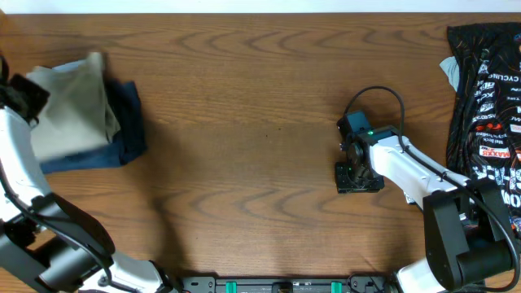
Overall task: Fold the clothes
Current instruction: 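Lift the folded shorts with the left gripper and carry them left, then place the folded shorts on the blue denim stack and release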
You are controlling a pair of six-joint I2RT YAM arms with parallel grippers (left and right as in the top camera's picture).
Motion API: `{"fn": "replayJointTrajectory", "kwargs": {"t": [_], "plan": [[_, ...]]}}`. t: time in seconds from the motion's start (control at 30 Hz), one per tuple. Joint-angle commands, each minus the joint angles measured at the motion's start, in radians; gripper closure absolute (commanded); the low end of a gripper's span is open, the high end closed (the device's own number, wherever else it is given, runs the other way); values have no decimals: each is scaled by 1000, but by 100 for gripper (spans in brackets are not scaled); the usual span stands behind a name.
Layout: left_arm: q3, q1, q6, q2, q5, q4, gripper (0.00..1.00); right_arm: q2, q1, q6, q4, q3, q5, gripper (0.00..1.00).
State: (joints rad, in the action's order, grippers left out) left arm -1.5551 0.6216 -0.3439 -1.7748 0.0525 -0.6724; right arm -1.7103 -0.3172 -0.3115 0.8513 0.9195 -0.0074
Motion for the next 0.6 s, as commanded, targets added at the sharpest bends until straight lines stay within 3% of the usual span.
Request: {"fn": "replayJointTrajectory", "kwargs": {"t": [0.0,0.17,0.33,0.5,0.57], "plan": [[20,24,-37,-29,11,-39,75,-2,7,-17,5,-4,-4,52],[20,36,-81,-28,48,-60,74,-2,7,-16,1,-4,-4,51],[20,22,-80,-28,218,-50,68,-2,7,-17,-8,-4,-5,50],[20,-66,-30,-28,280,-61,63,-2,6,-16,-49,-4,-72,43],[20,-132,9,-28,280,-70,62,-2,7,-16,-76,-4,-116,33]]}}
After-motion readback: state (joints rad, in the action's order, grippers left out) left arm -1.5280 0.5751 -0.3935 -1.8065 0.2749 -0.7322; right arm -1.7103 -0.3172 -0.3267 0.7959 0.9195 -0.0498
